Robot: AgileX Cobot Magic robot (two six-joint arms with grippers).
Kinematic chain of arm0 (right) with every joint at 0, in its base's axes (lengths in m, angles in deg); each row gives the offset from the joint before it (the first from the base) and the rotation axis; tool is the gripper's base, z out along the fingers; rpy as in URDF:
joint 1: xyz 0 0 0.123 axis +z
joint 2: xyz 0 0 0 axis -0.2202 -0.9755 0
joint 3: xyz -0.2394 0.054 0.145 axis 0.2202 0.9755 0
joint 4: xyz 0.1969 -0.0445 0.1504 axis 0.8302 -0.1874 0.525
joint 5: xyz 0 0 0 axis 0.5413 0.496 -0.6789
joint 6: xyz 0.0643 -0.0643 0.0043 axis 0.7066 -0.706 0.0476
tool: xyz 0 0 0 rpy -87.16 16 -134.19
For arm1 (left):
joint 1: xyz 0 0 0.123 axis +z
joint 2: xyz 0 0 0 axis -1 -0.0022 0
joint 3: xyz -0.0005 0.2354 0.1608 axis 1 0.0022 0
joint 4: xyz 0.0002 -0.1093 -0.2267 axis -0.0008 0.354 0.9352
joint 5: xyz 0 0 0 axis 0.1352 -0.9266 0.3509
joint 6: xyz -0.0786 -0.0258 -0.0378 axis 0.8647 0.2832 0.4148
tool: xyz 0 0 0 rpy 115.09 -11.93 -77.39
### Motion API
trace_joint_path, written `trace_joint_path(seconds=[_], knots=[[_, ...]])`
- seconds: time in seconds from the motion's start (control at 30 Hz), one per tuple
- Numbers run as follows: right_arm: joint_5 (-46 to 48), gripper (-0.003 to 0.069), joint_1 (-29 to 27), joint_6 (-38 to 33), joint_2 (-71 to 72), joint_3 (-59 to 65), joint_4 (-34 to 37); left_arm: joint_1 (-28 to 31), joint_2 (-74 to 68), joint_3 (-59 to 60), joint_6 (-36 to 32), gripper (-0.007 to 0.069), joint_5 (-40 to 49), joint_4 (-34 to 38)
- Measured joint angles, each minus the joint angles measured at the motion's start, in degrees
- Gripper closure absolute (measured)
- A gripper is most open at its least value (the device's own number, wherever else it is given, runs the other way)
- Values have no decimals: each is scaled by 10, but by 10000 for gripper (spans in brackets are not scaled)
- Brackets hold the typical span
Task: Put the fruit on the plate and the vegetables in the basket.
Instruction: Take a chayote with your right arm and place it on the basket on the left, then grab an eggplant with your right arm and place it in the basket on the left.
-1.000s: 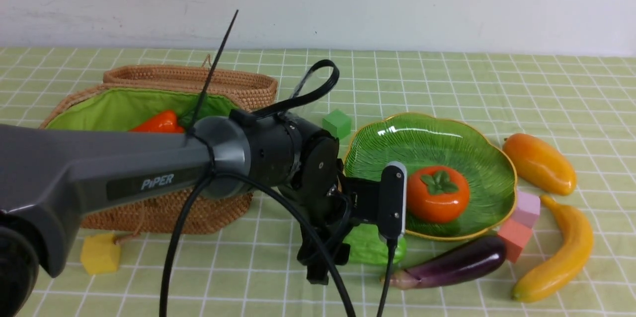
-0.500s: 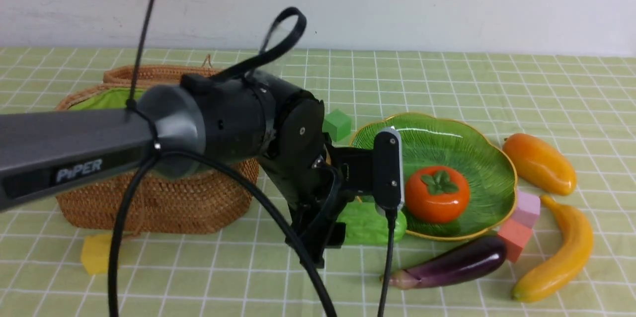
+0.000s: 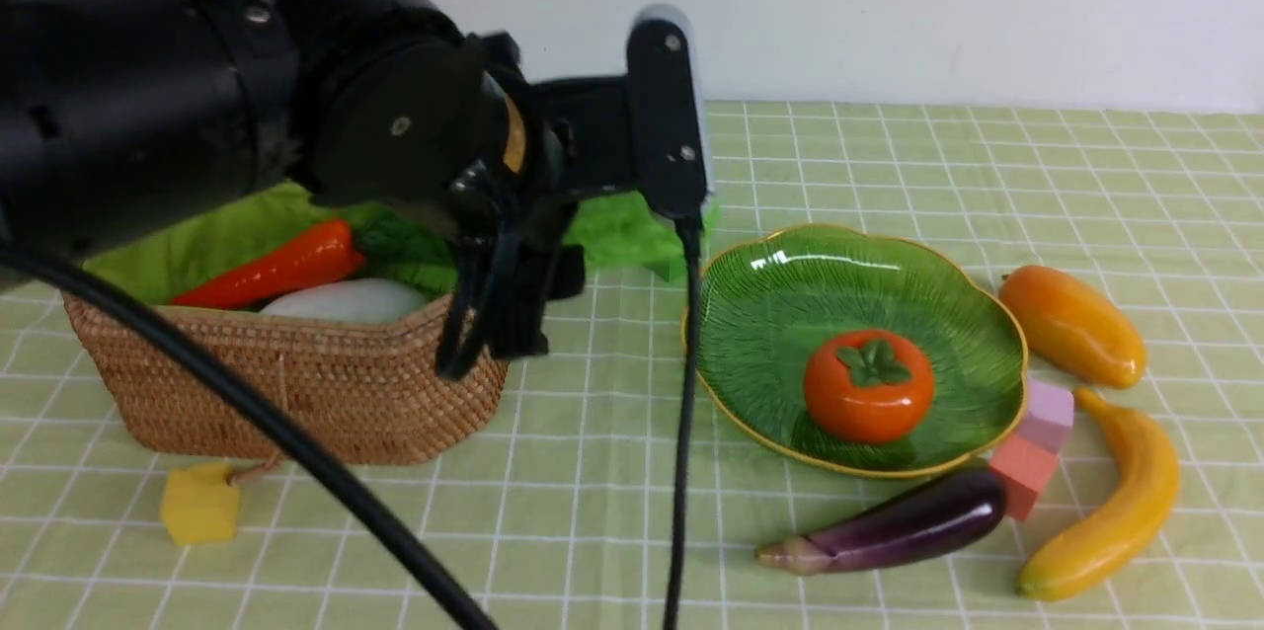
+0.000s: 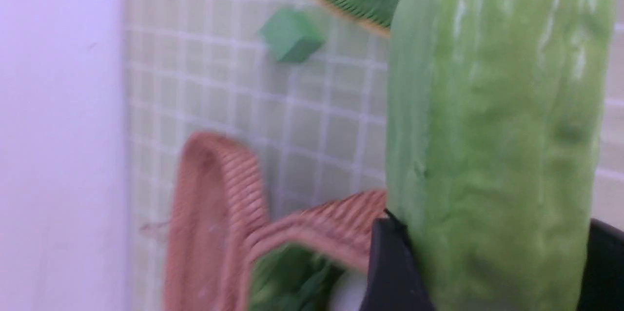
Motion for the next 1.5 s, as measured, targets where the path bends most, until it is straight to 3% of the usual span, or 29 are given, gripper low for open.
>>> trace_joint_path(seconds=[0.1,0.17,0.23,0.43,0.77,0.83,1.0,1.13,1.23,1.3,1.33,1.37,1.4,1.43,1.47,1.5], knots=[[-45,592,0,-86,0,-1,89,54,6,0,57,198,4,-97],[-48,592,0,-111,0,-1,113,74,4,0,61,198,4,-108],[-47,592,0,-148,0,-1,146,130,-12,0,62,198,-1,-121],[-42,587,0,-168,-1,-1,160,204,-53,0,48,198,-11,-126],[-41,580,0,-170,-1,-1,160,216,-59,0,61,197,-16,-115],[-41,577,0,-170,-1,-1,160,216,-59,1,82,168,-16,-114],[-41,574,0,-170,-1,-1,162,216,-49,5,144,-15,-16,-108],[-38,574,0,-170,-1,-1,162,216,-24,6,192,-39,-2,-58],[-31,574,0,-170,-1,-1,162,216,4,6,238,-6,18,26],[-6,574,0,-169,-1,-1,161,216,44,7,304,129,72,151],[-3,574,0,-169,-1,-1,160,216,51,8,311,141,76,167],[11,574,0,-164,-2,-1,158,216,61,12,319,199,89,191],[28,574,0,-155,-3,-1,152,216,94,30,327,333,100,250],[36,574,0,-146,-6,-1,148,216,114,46,325,387,100,278],[48,573,0,-133,-11,-2,139,216,146,74,314,516,90,317],[48,573,0,-131,-11,-2,138,216,158,86,308,531,84,329]])
